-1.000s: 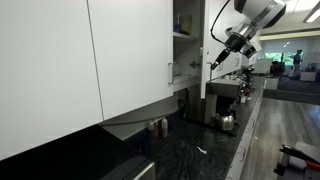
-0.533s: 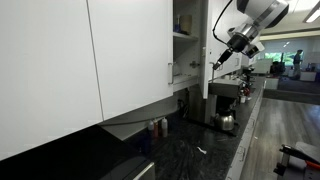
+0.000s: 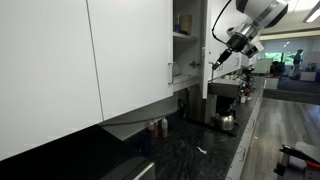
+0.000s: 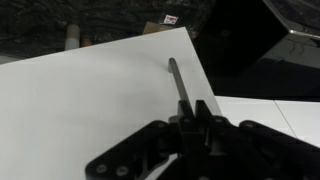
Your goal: Open the right cabinet door
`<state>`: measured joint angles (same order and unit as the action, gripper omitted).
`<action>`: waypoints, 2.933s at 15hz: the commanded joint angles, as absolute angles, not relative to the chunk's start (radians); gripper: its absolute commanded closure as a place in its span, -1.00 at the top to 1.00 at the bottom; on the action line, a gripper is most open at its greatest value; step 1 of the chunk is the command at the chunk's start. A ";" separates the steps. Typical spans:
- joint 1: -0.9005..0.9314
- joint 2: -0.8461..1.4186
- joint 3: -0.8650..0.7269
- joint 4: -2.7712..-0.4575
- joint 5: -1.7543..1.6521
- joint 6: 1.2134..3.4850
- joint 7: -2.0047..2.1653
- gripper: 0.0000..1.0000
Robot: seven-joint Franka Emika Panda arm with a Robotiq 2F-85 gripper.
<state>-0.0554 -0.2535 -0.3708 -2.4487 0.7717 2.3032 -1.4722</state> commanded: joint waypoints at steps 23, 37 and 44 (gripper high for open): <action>-0.227 -0.253 -0.438 -2.422 0.743 2.119 -1.686 -0.95; -0.302 -0.215 -0.480 -2.367 0.734 2.089 -1.754 0.30; -0.322 -0.204 -0.470 -2.343 0.642 2.136 -1.704 1.00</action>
